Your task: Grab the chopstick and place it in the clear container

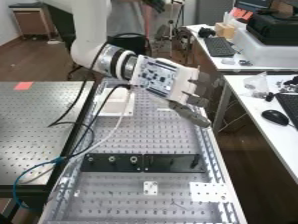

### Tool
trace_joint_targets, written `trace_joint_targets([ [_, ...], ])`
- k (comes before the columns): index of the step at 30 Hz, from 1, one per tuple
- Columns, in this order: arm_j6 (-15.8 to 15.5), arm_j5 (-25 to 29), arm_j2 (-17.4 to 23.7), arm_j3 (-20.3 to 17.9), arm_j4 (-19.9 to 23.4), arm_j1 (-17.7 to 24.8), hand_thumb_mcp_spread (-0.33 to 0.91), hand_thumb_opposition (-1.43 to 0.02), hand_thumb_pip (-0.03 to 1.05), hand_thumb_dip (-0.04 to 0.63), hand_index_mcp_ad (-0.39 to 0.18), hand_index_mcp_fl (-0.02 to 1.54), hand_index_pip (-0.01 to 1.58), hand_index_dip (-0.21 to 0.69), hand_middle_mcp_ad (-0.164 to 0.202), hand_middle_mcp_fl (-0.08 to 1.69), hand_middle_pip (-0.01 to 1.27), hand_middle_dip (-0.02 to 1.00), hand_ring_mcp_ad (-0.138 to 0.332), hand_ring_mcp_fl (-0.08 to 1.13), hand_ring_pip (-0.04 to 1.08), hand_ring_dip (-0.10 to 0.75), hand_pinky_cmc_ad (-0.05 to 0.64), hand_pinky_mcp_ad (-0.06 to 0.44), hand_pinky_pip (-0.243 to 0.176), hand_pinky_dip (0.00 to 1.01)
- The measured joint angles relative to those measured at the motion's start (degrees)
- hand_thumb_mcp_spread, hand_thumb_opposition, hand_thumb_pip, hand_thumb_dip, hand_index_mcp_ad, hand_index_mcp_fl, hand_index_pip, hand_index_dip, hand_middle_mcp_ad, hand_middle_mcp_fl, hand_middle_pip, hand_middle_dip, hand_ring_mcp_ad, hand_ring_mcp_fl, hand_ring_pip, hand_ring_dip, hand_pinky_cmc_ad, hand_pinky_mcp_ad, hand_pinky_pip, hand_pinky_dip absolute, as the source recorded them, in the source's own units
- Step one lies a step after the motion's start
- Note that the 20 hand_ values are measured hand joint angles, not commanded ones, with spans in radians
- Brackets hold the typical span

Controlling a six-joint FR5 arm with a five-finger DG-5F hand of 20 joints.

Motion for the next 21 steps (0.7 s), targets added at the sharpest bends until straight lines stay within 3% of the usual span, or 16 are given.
trace_joint_targets([
  [12, 10.38, 19.91, -1.35, 2.65, -11.12, 12.66, 0.74, -1.05, 0.44, 0.302, -0.12, 0.93, 0.99, 0.084, 0.044, 1.13, 0.49, 0.72, 0.052, 0.97, 0.09, 0.531, 0.391, 0.276, 0.091, 0.18],
  [21, 23.07, 28.99, -5.66, 8.91, -26.6, 19.9, 0.74, -1.05, 0.44, 0.302, -0.12, 0.93, 0.99, 0.093, 0.044, 1.13, 0.49, 0.72, 0.052, 0.96, 0.09, 0.531, 0.398, 0.274, 0.099, 0.18],
])
